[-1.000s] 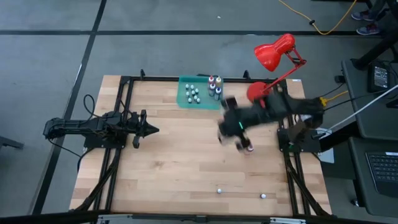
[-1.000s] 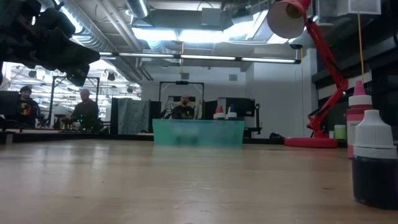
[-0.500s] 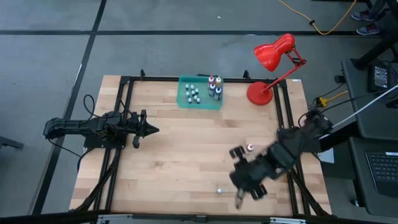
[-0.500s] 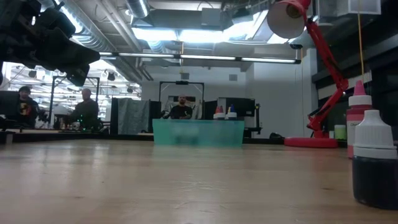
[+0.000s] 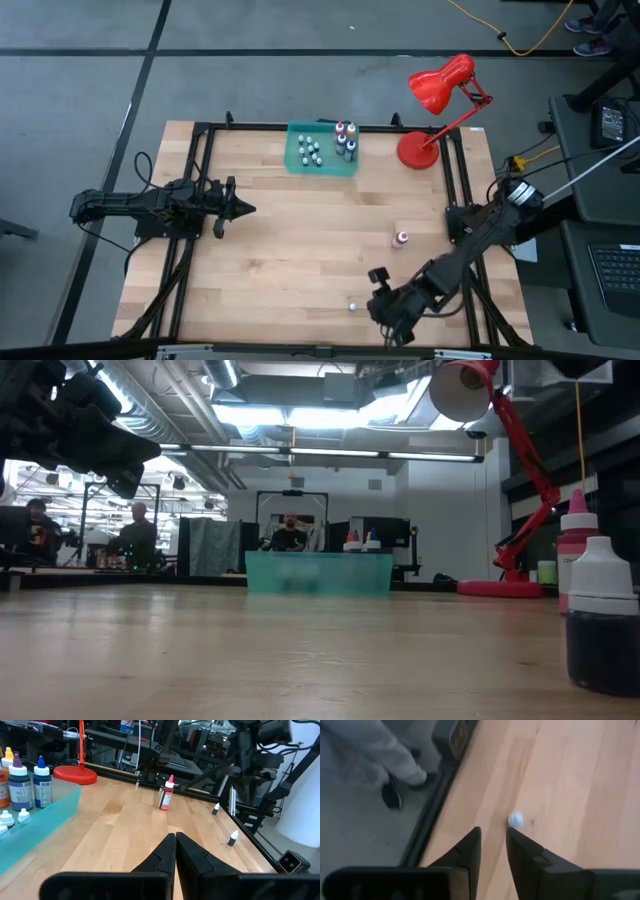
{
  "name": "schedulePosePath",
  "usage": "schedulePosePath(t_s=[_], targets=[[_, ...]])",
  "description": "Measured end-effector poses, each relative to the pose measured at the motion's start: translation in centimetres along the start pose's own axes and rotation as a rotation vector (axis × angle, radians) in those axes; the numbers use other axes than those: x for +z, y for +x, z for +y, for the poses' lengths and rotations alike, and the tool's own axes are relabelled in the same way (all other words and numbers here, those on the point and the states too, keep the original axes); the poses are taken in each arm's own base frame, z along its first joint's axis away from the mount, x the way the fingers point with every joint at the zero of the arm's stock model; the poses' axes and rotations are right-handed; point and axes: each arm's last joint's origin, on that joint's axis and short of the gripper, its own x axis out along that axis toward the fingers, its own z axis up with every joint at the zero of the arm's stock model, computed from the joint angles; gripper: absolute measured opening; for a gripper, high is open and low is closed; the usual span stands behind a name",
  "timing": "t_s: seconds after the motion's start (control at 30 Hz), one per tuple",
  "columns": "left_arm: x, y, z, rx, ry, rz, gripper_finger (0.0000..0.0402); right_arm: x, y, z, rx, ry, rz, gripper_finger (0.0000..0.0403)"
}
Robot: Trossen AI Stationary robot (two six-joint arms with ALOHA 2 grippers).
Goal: Pick & Place food coloring
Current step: Put the blue food coloring bottle into the bin
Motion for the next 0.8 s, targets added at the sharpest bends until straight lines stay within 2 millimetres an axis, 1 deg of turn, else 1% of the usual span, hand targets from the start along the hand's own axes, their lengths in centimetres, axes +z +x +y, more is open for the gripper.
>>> schedulePosePath(t_s=[0.07,0.13,0.33,0.47,0.53,0.6,0.8], targets=[[0.0,0.0,0.0,-0.001,0.0,-0.002,0.0006,0.0,0.5,-0.3,0.013,0.023,-0.034,0.0105],[0.0,0.0,0.0,0.0,0.0,0.001,0.0006,0.0,0.7,-0.6,0.023,0.032,-0.043,0.0128],[0.0,0.0,0.0,0.0,0.0,0.001,0.001,0.4,1.1,-1.8,0.002,0.091,-0.047,0.0234],[0.0,0.0,0.0,0.0,0.0,0.001,0.0009,0.3,2.5,-2.4,-0.02,0.108,-0.022,0.0292],[0.0,0.0,0.0,0.0,0.0,-0.001,0.0008,0.1,3.6,-2.5,-0.028,0.122,-0.005,0.0308],[0.0,0.0,0.0,-0.001,0.0,-0.003,0.0007,-0.2,4.7,-2.4,-0.034,0.12,0.008,0.0316],[0.0,0.0,0.0,0.0,0.0,-0.003,0.0006,-0.8,7.9,-2.4,-0.039,0.092,0.018,0.0312]])
